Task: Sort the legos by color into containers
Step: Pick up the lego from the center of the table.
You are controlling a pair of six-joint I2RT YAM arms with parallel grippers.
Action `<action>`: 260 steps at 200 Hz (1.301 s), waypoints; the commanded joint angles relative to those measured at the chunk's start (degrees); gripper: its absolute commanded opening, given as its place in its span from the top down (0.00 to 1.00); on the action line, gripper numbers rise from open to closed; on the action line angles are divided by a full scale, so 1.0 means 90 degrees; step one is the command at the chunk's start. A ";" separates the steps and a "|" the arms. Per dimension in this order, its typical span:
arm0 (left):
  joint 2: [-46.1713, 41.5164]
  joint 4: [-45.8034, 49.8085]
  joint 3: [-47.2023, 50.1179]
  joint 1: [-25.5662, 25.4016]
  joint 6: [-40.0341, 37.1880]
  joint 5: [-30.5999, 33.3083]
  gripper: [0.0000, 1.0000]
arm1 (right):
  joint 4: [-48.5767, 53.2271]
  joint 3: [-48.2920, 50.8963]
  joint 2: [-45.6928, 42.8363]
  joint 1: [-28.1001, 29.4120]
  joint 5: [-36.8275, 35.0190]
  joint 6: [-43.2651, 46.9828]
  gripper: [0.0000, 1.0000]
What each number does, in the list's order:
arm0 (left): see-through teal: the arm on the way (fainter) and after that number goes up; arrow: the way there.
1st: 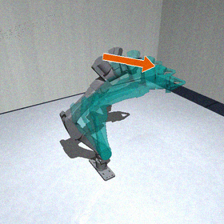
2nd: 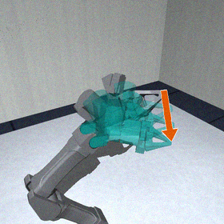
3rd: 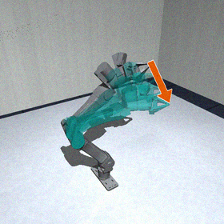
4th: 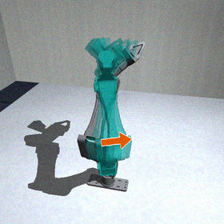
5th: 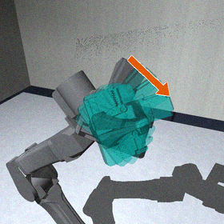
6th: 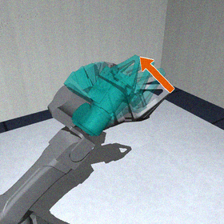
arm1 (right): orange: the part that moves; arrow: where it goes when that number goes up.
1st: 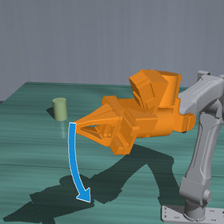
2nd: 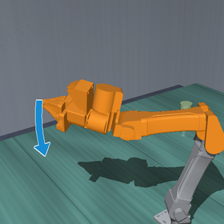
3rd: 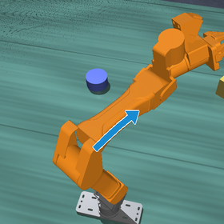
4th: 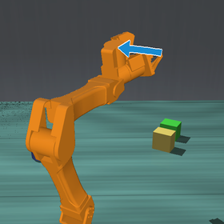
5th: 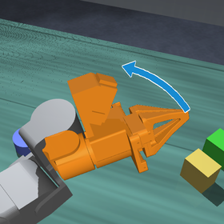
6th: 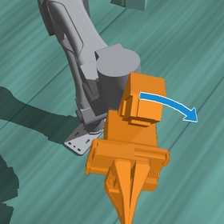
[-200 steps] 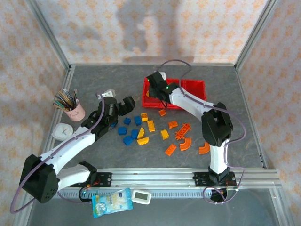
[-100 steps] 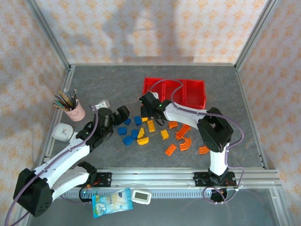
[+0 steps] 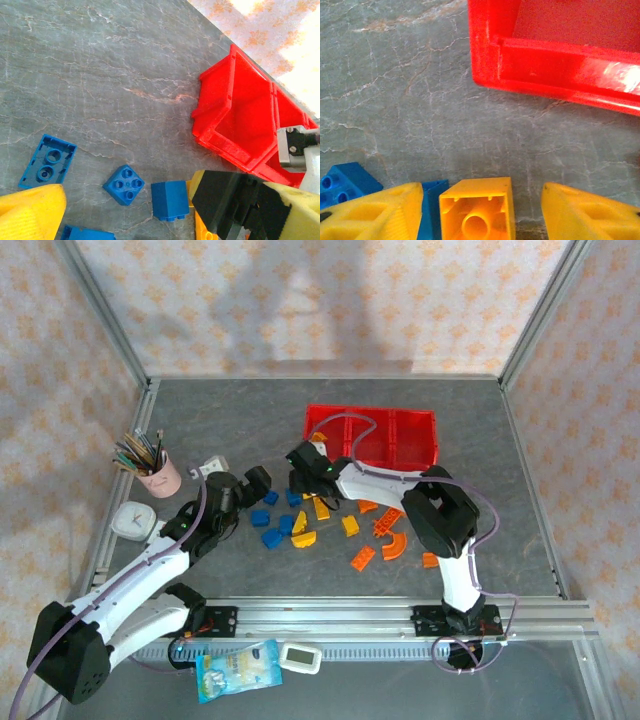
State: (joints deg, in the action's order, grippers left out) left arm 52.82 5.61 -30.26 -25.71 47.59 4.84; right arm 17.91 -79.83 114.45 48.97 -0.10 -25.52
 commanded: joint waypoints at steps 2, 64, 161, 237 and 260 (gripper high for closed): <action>-0.0098 0.0139 0.0033 0.0089 0.0045 0.0185 0.01 | 0.0022 -0.0174 0.0210 0.0035 -0.0087 -0.0045 0.39; -0.0078 0.0210 -0.0036 0.0103 0.0005 0.0175 0.01 | 0.0143 -0.0208 0.0195 0.0037 -0.0290 0.0048 0.56; 0.0160 0.0195 -0.0365 0.0105 -0.0121 -0.0199 0.01 | 0.0405 -0.0254 -0.0468 0.0037 -0.0484 0.0109 0.71; 0.0786 0.0056 -0.0964 0.0110 -0.0389 -0.0639 0.01 | 0.0812 -0.0907 -0.0692 -0.0601 -0.0791 0.0414 0.71; 0.1036 -0.0040 -0.1133 0.0113 -0.0471 -0.0704 0.01 | 0.0830 -0.1305 -0.0385 -0.0907 -0.0809 0.0578 0.70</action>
State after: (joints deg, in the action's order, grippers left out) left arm 60.29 6.59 -37.54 -25.34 45.28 0.03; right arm 23.16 -87.55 109.25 43.44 -4.54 -22.68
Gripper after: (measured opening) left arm 0.992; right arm 0.300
